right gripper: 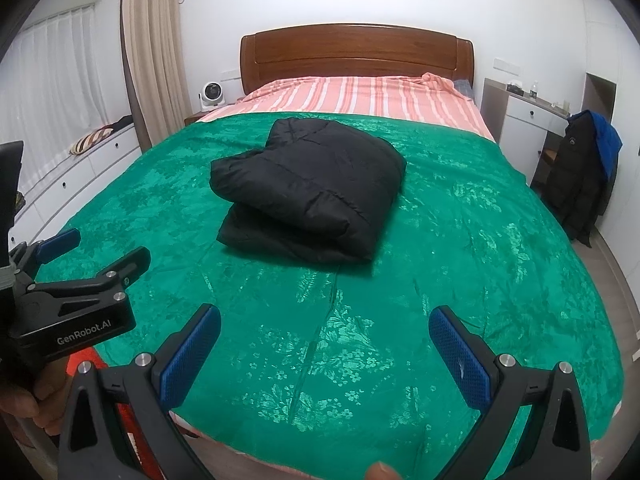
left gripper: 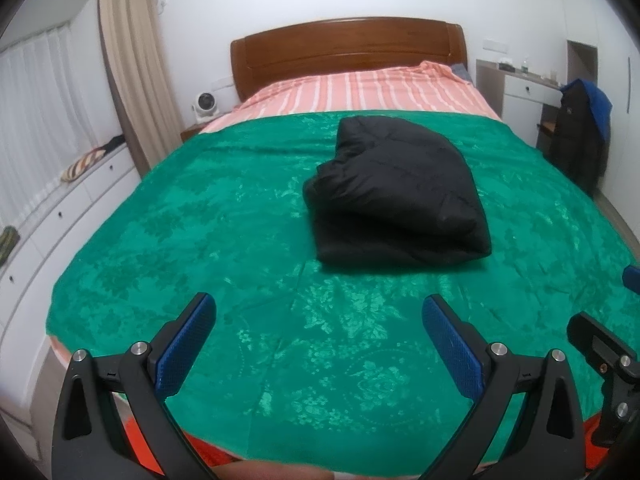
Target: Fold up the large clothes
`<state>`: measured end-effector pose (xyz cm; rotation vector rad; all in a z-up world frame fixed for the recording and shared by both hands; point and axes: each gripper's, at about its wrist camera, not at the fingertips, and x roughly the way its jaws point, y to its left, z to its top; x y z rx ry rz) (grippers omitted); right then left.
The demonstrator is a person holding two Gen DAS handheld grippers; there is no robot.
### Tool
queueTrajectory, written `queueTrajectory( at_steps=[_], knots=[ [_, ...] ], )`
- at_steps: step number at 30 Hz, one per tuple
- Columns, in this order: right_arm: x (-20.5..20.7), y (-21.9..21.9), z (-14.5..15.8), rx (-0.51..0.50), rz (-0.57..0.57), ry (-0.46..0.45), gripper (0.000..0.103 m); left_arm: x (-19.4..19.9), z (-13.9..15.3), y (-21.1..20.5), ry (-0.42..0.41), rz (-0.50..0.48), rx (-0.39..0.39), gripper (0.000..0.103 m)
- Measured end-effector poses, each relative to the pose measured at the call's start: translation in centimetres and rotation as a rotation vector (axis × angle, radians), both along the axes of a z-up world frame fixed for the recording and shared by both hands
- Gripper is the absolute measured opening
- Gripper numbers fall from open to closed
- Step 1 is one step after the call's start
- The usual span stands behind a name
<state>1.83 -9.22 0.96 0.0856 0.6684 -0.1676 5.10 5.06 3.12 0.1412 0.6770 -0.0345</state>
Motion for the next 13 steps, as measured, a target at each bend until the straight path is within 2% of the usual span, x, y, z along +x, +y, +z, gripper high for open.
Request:
queueTrajectory(
  at_steps=[8,13],
  knots=[
    [0.00,-0.34,-0.25,-0.006,-0.023,0.012,0.103,-0.16,0.10,0.39,-0.011,0.013,-0.032,0.103],
    [-0.13,-0.33,-0.33,0.005,-0.023,0.012,0.103,-0.50,0.03,-0.05,-0.029,0.001,-0.011,0.103]
  ],
)
